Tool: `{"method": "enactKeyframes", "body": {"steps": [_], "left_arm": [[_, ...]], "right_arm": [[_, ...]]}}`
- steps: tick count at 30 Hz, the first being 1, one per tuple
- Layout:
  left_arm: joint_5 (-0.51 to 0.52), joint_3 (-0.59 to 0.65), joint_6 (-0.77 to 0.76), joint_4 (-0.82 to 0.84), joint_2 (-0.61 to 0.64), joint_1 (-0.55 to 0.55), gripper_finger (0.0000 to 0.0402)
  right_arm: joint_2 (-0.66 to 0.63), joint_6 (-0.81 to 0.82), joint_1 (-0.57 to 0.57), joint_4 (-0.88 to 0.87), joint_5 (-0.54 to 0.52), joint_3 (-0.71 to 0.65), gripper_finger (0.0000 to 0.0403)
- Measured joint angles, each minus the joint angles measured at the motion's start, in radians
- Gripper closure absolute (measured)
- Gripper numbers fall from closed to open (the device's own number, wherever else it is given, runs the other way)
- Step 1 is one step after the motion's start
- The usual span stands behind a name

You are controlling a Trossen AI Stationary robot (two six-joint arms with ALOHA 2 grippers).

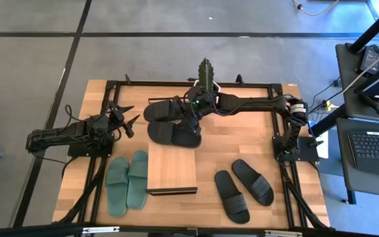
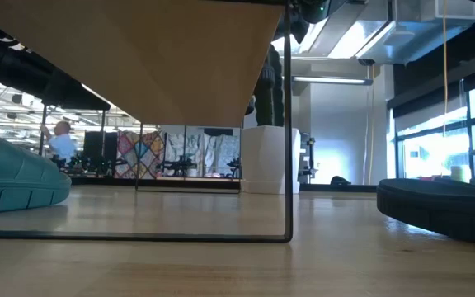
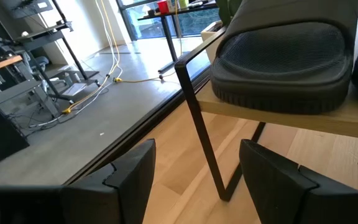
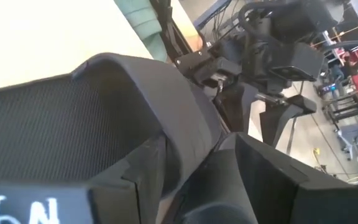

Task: Pick and place slides into the shelf
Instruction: Put the black slides on the shelf

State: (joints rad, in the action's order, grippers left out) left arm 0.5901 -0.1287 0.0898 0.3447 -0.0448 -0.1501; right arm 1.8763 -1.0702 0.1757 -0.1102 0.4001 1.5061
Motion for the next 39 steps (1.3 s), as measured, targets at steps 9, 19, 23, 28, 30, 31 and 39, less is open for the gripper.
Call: {"method": "enactKeyframes", "body": {"steps": [9, 19, 23, 28, 30, 31, 39], "left_arm": [[0.0, 0.0, 0.0, 0.0, 0.0, 0.0, 0.0177], [0.0, 0.0, 0.0, 0.0, 0.0, 0.0, 0.0177], [0.0, 0.0, 0.0, 0.0, 0.0, 0.0, 0.0177], [-0.001, 0.0, 0.0, 0.001, 0.0, 0.0, 0.0177], [-0.001, 0.0, 0.0, 0.001, 0.0, 0.0, 0.0177], [0.0, 0.0, 0.0, 0.001, 0.0, 0.0, 0.0177], [-0.001, 0.0, 0.0, 0.001, 0.0, 0.0, 0.0177]], "right_arm": [[0.0, 0.029, -0.006, -0.029, -0.07, 0.0, 0.0211], [-0.03, 0.048, -0.041, -0.082, -0.155, 0.001, 0.0211], [-0.053, 0.078, -0.052, -0.131, -0.155, 0.001, 0.0211], [-0.107, 0.144, -0.063, -0.221, -0.156, 0.001, 0.0211], [-0.131, 0.181, -0.068, -0.272, -0.155, 0.001, 0.0211], [-0.142, 0.205, -0.071, -0.295, -0.156, 0.001, 0.0211], [-0.204, 0.399, -0.122, -0.532, -0.155, 0.001, 0.0211]]}}
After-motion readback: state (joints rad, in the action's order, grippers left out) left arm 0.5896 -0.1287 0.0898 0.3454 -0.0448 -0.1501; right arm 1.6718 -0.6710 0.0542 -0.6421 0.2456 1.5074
